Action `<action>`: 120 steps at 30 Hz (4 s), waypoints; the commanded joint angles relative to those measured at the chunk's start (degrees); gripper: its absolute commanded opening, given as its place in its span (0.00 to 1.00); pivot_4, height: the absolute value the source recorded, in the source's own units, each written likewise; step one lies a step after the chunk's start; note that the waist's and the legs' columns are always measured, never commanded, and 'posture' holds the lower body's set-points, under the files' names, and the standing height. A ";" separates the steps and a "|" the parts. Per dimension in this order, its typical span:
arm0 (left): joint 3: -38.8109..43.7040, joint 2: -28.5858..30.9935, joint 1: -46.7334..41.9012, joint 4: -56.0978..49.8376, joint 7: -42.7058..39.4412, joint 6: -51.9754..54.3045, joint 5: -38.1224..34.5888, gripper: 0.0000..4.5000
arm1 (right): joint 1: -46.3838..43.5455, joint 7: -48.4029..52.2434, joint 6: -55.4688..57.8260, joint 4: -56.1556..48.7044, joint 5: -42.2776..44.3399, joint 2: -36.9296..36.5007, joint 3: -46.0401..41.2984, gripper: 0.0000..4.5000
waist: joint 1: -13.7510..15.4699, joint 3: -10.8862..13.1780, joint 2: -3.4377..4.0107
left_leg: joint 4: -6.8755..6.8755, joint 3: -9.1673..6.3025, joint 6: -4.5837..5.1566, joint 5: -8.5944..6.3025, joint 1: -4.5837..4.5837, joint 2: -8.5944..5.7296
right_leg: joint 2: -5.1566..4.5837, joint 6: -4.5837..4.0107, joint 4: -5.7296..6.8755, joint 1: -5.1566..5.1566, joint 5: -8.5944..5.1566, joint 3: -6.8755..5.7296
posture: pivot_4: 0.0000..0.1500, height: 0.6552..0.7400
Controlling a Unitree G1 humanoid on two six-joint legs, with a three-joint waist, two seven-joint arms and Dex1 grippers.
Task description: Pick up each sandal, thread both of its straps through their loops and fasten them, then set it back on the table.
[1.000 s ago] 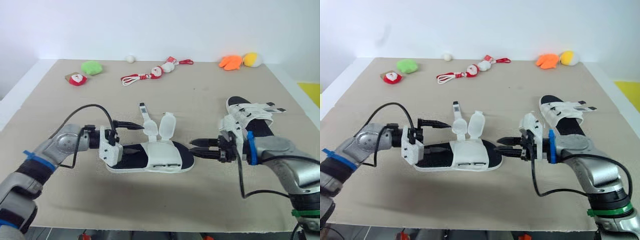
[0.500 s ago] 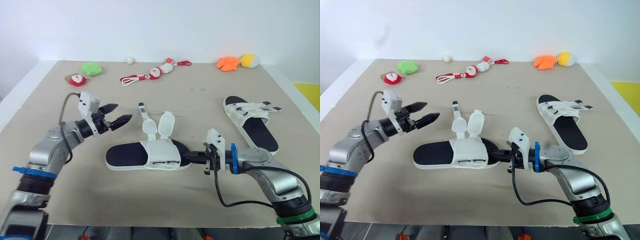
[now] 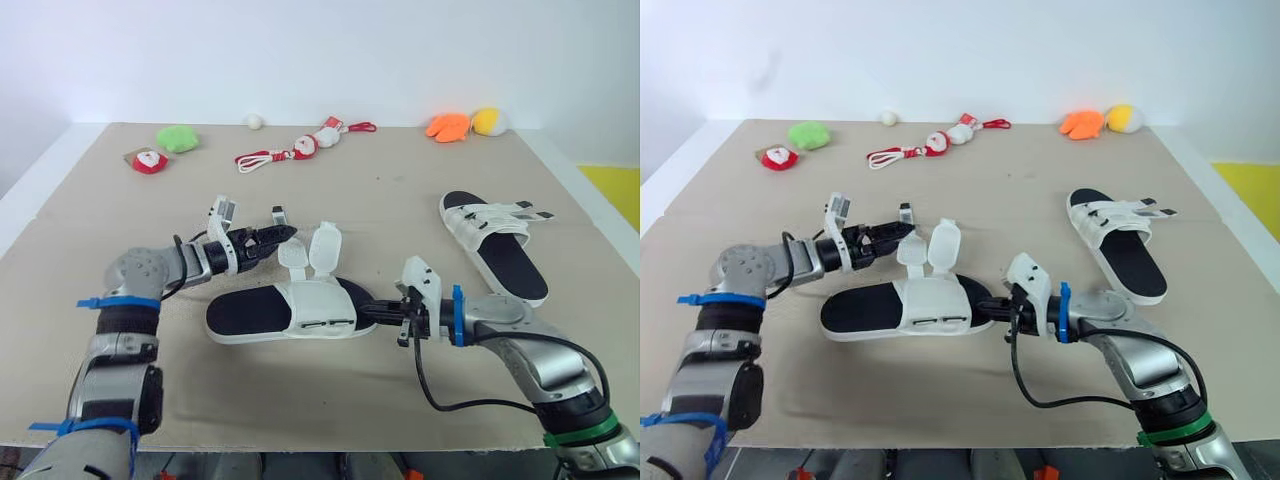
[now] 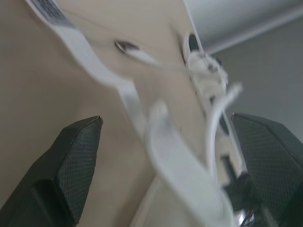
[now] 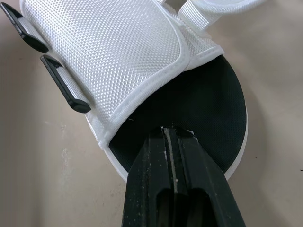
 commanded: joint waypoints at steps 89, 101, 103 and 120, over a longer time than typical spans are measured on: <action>-12.19 39.09 39.75 -59.63 -27.91 -10.52 -8.04 0.99 | -5.47 -2.74 6.36 -0.85 -3.24 5.30 6.86 0.00 | -0.67 0.04 -0.51 | -0.32 2.07 -0.83 -0.34 0.11 1.37 | 0.51 -1.25 -0.23 -1.13 0.09 1.01 | 1.00 1.00; -17.91 32.89 37.78 -61.22 -26.00 -8.37 3.49 0.99 | -5.24 -3.54 6.70 -1.33 -3.12 6.11 6.62 0.00 | -0.92 -0.01 -0.63 | -0.31 2.16 -0.84 -0.35 0.22 1.36 | 0.51 -1.25 -0.24 -1.19 0.09 1.15 | 1.00 1.00; -17.89 32.06 37.55 -61.19 -26.13 -8.09 4.13 0.87 | -5.25 -3.55 6.67 -1.36 -3.08 6.29 6.63 0.00 | -1.10 -0.01 -0.63 | -0.31 2.16 -0.84 -0.35 0.21 1.36 | 0.52 -1.25 -0.24 -1.13 0.09 1.15 | 1.00 1.00; -8.00 25.82 28.10 -57.24 -23.82 -0.48 -8.87 0.00 | -5.07 -4.08 6.44 -1.65 -3.61 6.94 7.14 0.00 | -1.62 0.00 -0.66 | -0.30 2.13 -0.85 -0.36 0.17 1.36 | 0.54 -1.23 -0.24 -1.11 0.08 1.15 | 1.00 1.00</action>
